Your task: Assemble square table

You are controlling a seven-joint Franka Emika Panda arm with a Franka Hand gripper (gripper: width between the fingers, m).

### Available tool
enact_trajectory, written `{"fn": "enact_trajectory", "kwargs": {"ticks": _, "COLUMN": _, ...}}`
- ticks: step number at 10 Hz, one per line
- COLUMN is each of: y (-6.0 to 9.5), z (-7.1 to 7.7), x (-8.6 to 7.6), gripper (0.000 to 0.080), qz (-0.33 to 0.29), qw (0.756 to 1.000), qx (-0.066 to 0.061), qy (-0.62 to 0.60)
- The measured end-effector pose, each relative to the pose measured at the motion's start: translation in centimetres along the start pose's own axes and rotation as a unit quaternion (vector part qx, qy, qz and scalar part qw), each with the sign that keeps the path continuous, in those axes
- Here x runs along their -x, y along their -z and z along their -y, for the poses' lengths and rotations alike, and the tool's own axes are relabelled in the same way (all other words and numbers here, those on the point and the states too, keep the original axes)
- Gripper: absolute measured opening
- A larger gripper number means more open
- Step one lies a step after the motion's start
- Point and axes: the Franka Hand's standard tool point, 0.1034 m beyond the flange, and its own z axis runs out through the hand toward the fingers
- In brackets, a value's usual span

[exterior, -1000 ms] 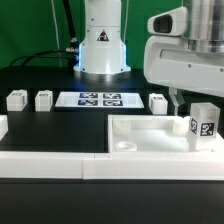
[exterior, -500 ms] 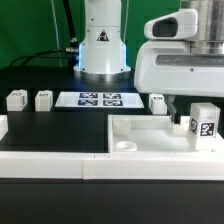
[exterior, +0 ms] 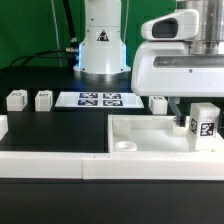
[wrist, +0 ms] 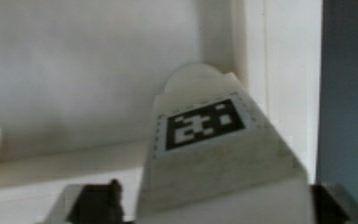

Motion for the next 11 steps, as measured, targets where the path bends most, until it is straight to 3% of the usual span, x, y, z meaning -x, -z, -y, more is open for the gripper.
{"fn": "enact_trajectory", "kwargs": {"ticks": 3, "y": -0.07, "z": -0.14, "x": 0.01, "gripper": 0.0288, "qz": 0.001, "qw": 0.995, "qx": 0.001, "qy": -0.097}}
{"fn": "enact_trajectory", "kwargs": {"ticks": 5, "y": -0.24, "z": -0.48, "x": -0.25, "gripper": 0.0288, "qz": 0.005, "qw": 0.978, "qx": 0.006, "qy": -0.208}}
{"fn": "enact_trajectory", "kwargs": {"ticks": 6, "y": -0.29, "z": -0.57, "x": -0.15, "gripper": 0.0288, "qz": 0.009, "qw": 0.957, "qx": 0.008, "qy": -0.288}}
{"fn": "enact_trajectory", "kwargs": {"ticks": 9, "y": -0.24, "z": -0.5, "x": 0.33, "gripper": 0.0288, "qz": 0.019, "qw": 0.856, "qx": 0.028, "qy": -0.517}}
{"fn": "enact_trajectory", "kwargs": {"ticks": 11, "y": -0.16, "z": -0.47, "x": 0.62, "gripper": 0.0288, "qz": 0.016, "qw": 0.752, "qx": 0.021, "qy": -0.658}}
